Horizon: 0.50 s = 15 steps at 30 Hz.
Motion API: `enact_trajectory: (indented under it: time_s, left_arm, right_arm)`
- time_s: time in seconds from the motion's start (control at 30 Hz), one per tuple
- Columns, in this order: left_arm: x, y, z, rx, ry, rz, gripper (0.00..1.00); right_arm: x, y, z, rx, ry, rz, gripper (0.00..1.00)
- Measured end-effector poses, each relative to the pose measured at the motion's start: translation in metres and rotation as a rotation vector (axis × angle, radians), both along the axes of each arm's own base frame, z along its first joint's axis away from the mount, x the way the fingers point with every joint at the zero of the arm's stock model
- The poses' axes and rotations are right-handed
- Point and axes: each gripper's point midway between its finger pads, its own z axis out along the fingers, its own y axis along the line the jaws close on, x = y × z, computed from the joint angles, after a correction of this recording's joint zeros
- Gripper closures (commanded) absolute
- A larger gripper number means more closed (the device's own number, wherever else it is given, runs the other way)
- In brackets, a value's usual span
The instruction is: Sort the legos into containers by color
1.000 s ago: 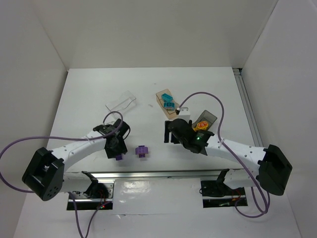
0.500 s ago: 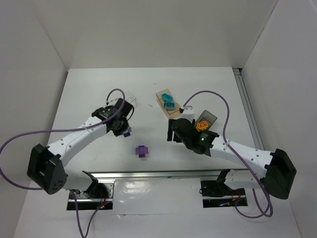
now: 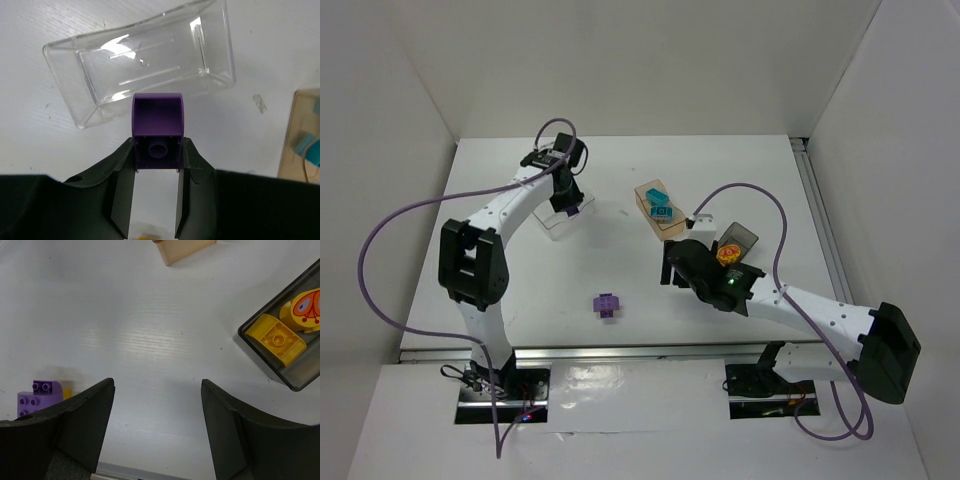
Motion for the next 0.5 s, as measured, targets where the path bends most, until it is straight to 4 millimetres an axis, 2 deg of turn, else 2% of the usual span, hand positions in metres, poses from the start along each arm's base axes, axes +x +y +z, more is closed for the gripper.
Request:
enact_trajectory:
  time_s: [0.13, 0.23, 0.27, 0.3, 0.33, 0.5]
  left_arm:
    - [0.022, 0.007, -0.011, -0.004, 0.016, 0.009, 0.76]
    - [0.033, 0.009, -0.011, -0.012, 0.012, 0.01, 0.51]
    - [0.038, 0.008, -0.011, -0.013, 0.008, 0.006, 0.39]
    - [0.042, 0.007, -0.011, -0.009, 0.004, -0.006, 0.21]
    - [0.046, 0.006, -0.011, -0.007, 0.0, -0.017, 0.15]
    - [0.047, 0.002, -0.013, -0.005, 0.009, -0.037, 0.11]
  right_arm:
    - [0.0, 0.0, 0.0, -0.002, 0.001, 0.0, 0.23]
    - [0.0, 0.0, -0.002, -0.005, 0.003, 0.0, 0.23]
    - [0.0, 0.0, -0.002, -0.006, 0.004, 0.0, 0.23]
    - [0.0, 0.0, -0.002, -0.006, 0.005, 0.0, 0.23]
    - [0.0, 0.0, -0.002, -0.007, 0.005, 0.001, 0.23]
    - [0.0, 0.0, -0.003, -0.007, 0.006, 0.001, 0.22]
